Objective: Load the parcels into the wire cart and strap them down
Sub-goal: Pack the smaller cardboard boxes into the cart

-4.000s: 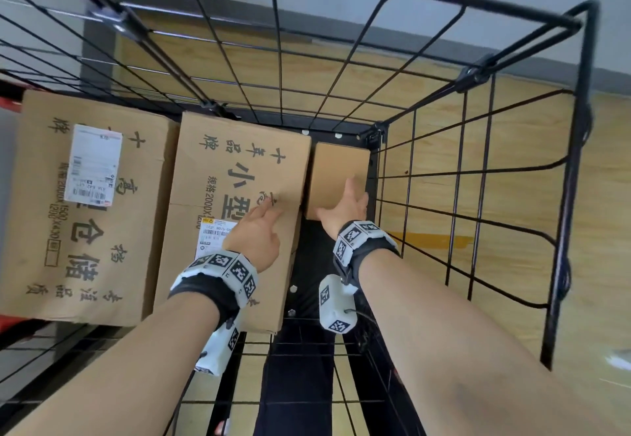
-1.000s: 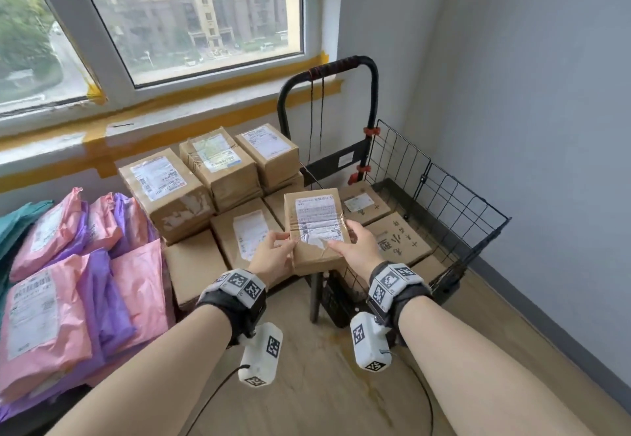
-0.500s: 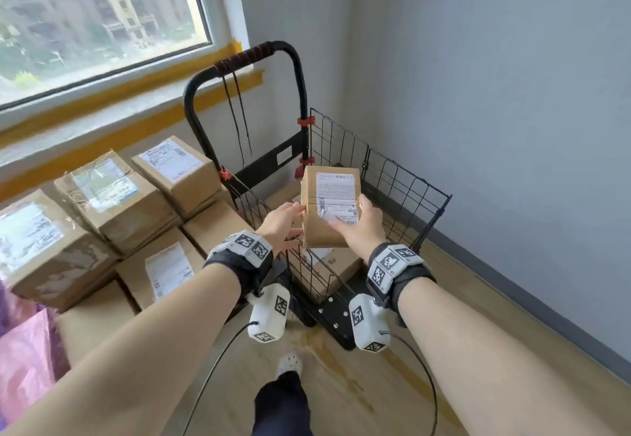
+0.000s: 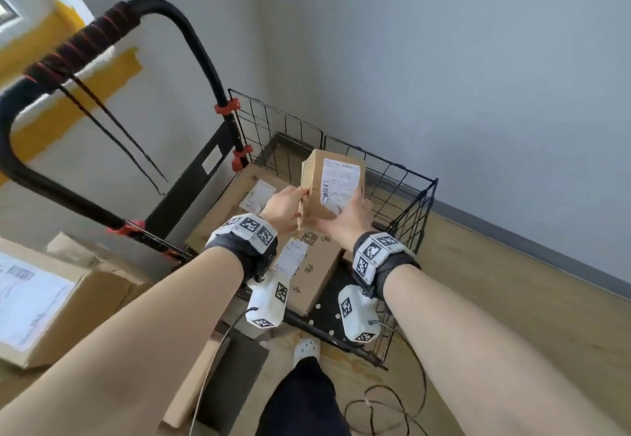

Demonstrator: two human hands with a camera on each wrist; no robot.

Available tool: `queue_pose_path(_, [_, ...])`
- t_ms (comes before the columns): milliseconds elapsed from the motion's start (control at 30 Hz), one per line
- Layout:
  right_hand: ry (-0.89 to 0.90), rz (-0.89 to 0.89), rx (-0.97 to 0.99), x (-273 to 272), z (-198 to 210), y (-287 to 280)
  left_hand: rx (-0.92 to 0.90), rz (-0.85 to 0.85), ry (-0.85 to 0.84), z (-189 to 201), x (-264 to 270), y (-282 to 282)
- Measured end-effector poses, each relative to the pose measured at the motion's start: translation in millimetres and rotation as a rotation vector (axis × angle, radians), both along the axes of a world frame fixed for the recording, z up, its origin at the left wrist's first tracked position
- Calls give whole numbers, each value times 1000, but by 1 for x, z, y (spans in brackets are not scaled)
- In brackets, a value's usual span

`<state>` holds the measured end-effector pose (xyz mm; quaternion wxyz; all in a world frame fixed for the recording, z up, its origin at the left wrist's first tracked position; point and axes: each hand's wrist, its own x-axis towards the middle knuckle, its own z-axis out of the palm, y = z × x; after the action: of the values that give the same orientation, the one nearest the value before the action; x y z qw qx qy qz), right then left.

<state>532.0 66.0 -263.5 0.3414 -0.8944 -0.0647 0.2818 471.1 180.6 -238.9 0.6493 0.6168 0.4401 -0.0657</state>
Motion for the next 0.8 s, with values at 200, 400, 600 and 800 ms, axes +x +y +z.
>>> queue_pose_path(200, [135, -126, -196, 34, -60, 20, 80, -333, 73, -62, 50, 17])
queue_pose_path(400, [332, -248, -271, 51, -120, 16, 152, -619, 200, -131, 80, 26])
queue_pose_path(600, [512, -265, -379, 46, -171, -12, 444, -1143, 377, -200, 84, 24])
queue_pose_path(800, [709, -118, -543, 34, -224, -31, 445, -1182, 460, -270, 80, 22])
